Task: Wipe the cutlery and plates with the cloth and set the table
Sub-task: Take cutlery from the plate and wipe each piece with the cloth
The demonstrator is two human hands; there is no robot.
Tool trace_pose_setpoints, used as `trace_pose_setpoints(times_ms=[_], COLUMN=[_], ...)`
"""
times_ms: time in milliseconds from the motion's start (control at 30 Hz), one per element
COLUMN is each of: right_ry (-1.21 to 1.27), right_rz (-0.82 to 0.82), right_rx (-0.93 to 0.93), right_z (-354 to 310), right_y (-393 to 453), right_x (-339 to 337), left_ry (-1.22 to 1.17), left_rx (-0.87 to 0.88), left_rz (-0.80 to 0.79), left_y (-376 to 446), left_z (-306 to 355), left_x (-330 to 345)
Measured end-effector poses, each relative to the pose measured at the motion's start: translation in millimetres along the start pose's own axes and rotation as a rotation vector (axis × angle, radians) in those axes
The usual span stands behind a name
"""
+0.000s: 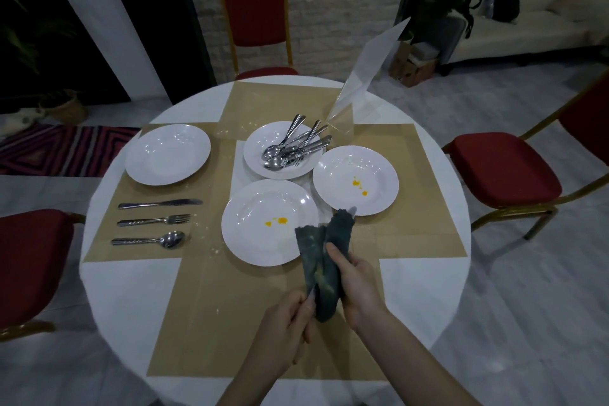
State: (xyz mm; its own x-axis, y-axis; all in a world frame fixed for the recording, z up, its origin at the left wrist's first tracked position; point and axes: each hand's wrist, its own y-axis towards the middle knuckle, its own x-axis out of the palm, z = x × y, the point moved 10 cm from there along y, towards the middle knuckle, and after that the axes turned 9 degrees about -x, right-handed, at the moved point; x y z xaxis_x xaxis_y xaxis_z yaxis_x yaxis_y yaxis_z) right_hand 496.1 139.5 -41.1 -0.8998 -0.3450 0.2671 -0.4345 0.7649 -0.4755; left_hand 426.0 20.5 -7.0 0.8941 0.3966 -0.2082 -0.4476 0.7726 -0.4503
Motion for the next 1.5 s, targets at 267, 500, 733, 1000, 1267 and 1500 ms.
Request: trace_pose_setpoints(times_ms=[267,500,733,1000,1267,1500], right_ry=[0.056,-0.044,0.024,0.021,0.059,-0.069], right_rz=[0.141,-0.034,0.198,0.176,0.261,-0.050], right_rx=[-0.015,-0.031,-0.012,0.004,0.047,0.050], right_z=[-25.8,0.5,-7.8,4.9,-4.2,28.4], right_y=[24.0,7.4,27.7,17.8,35.6,14.5], right_x=[-16.0,4.6,-37.5,-41.3,-61.6,16.0], left_ry=[-0.014,-0.139,0.095,0.243,0.213,0.052], left_rx=[-0.053,-0.115,-0.020,0.007,-0.017,-0.079], left_rz=[-0.008,-0.008,-0.005,0.050,-0.037,0.079], left_y=[-4.6,-1.1,1.6,13.7,3.2,4.0], left_z=[-4.2,-5.4,8.2,7.9,3.2,-8.9], left_x=[-11.4,0.3,4.4,-6.5,4.7,-19.2])
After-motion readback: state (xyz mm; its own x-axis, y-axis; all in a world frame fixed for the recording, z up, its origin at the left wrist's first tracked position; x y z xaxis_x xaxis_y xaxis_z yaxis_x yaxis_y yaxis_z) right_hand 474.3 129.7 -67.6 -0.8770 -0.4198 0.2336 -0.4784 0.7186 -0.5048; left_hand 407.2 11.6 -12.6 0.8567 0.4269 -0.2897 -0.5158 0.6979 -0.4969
